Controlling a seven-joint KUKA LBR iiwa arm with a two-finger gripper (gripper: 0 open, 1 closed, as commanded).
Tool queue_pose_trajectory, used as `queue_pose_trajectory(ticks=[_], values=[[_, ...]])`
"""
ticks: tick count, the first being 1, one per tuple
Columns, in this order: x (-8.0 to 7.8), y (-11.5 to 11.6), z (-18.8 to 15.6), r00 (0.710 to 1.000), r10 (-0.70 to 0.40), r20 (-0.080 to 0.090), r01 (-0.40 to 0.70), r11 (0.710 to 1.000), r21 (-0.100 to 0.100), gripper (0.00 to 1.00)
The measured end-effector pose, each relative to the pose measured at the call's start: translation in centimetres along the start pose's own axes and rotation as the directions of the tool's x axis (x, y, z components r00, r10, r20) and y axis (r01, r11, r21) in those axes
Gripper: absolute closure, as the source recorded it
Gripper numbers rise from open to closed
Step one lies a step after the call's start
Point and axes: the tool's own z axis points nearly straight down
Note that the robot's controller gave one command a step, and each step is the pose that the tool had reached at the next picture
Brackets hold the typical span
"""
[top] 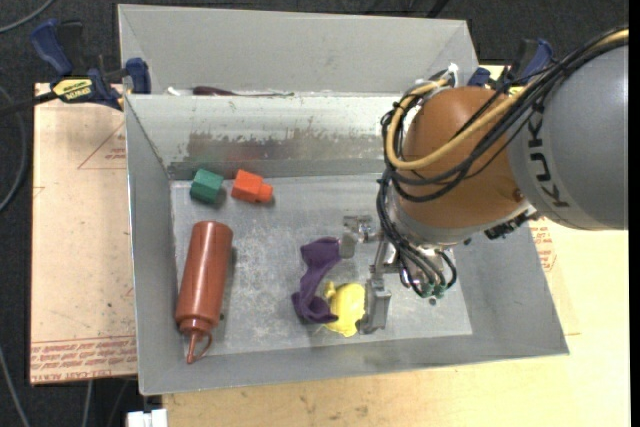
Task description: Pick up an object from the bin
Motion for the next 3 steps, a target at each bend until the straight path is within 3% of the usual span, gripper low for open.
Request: queue_pose_trajectory(ticks=[1,2,3], values=[[-0.2,0.0,-0.4,1.000,0.002,0.008,-0.002,1.000,-0.001,0.00],[-0.9,1.1,3.6,1.000,0.021,0.015,-0.021,1.000,-0.002,0.00],[-1.1,0.0,9.7,1.000,0.000,0.012,0.001,1.000,-0.002,0.00]])
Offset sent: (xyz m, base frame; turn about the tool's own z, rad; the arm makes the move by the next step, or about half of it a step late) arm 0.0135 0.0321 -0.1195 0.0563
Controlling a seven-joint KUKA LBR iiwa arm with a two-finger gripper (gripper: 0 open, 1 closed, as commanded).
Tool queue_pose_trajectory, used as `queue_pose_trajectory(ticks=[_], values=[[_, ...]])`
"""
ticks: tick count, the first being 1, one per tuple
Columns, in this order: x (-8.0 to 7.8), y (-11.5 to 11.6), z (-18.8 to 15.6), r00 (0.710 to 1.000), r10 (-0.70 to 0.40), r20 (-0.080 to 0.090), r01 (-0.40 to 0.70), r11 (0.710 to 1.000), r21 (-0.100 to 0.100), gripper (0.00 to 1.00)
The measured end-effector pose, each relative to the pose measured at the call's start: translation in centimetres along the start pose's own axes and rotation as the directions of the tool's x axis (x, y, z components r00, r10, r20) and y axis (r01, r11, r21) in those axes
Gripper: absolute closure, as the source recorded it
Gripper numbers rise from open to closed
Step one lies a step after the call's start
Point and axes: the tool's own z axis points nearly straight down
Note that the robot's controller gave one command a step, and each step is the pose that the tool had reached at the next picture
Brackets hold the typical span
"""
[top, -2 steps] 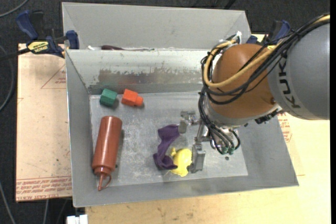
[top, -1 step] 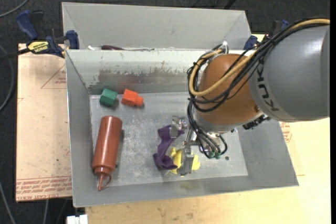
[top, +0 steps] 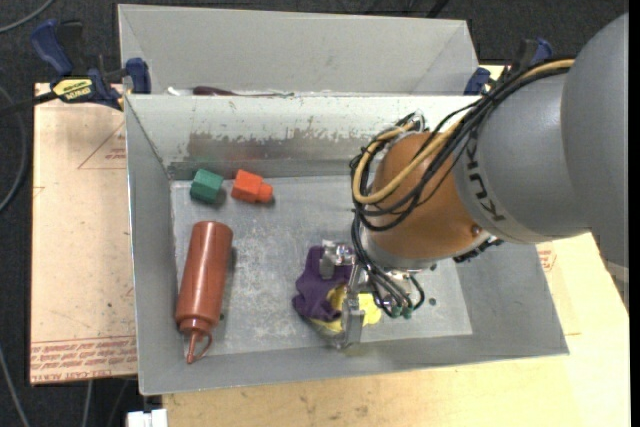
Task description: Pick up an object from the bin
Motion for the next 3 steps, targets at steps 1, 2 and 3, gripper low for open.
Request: queue_pose_trajectory(ticks=[1,2,3], values=[[-0.8,-0.1,2.3,0.997,0.072,0.006,-0.072,0.997,-0.002,1.00],[-0.8,-0.1,2.3,0.997,0.073,0.006,-0.073,0.997,-0.002,1.00],[-1.4,-2.3,-9.9,0.999,0.036,0.007,-0.036,0.999,-0.002,1.00]])
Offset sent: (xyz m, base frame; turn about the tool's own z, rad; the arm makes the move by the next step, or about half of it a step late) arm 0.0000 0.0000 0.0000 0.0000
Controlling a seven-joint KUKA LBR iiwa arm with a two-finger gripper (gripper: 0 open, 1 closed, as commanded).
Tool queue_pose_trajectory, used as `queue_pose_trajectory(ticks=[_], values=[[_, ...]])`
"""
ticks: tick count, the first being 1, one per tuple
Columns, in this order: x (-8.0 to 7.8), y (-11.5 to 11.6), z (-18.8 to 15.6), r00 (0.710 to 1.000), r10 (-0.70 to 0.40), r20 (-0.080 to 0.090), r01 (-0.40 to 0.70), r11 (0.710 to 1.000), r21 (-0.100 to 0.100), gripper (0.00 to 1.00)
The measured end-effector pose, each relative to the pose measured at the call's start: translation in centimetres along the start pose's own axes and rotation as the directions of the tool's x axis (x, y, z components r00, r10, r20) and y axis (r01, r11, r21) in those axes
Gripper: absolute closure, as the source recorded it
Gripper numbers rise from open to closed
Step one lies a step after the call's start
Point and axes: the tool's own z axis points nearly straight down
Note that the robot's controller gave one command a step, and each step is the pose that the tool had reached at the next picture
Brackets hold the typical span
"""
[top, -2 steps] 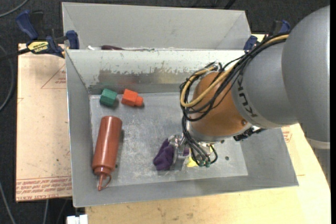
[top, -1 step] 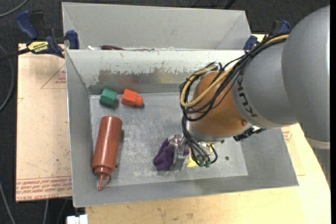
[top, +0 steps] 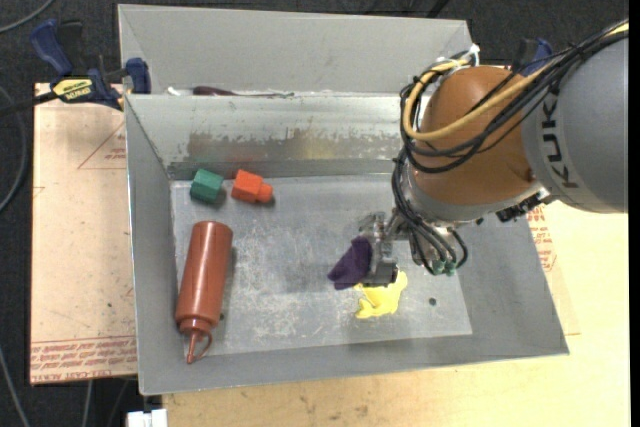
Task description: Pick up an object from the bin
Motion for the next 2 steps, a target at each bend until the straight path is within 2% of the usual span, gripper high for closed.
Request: queue_pose_trajectory(ticks=[1,2], values=[[0.0,0.0,0.0,1.000,0.000,0.000,0.000,1.000,0.000,1.00],[0.0,0.0,-4.2,1.000,-0.003,-0.007,0.003,1.000,0.000,1.00]])
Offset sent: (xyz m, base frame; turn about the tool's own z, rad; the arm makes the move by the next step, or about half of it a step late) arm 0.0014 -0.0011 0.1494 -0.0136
